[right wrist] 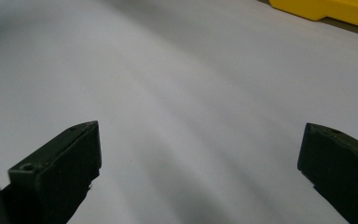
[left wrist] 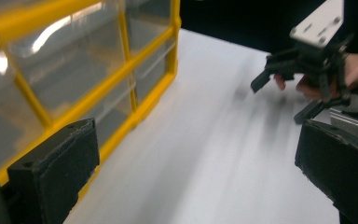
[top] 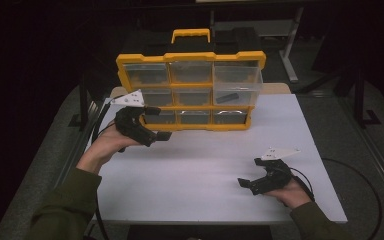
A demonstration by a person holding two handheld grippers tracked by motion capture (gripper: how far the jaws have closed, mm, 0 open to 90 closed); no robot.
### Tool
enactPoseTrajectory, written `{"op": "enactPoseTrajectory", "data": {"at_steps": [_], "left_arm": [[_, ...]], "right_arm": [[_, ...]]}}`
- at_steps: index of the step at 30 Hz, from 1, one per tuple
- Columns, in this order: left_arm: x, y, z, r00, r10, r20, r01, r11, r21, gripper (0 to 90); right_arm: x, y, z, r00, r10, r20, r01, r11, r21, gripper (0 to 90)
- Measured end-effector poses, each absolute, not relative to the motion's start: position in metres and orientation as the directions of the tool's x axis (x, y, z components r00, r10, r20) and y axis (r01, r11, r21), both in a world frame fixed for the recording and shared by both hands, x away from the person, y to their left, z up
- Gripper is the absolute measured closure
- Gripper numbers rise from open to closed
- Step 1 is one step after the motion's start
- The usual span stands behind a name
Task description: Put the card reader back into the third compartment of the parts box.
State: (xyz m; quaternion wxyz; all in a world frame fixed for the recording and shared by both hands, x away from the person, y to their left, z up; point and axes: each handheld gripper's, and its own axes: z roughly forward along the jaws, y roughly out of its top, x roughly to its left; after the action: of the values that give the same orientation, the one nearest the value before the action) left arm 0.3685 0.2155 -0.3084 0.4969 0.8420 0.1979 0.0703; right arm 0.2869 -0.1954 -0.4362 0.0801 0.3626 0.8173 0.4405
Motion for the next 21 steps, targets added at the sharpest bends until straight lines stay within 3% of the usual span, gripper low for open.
{"op": "enactPoseTrajectory", "data": {"at_steps": [21], "left_arm": [[0.328, 0.247, -0.392, 0.856, 0.502, -0.125, 0.359, -0.403, 0.842, 0.0]], "right_arm": [[0.286, -0.195, -0.437, -0.727, 0.661, 0.186, 0.522, 0.356, 0.775, 0.0]]}}
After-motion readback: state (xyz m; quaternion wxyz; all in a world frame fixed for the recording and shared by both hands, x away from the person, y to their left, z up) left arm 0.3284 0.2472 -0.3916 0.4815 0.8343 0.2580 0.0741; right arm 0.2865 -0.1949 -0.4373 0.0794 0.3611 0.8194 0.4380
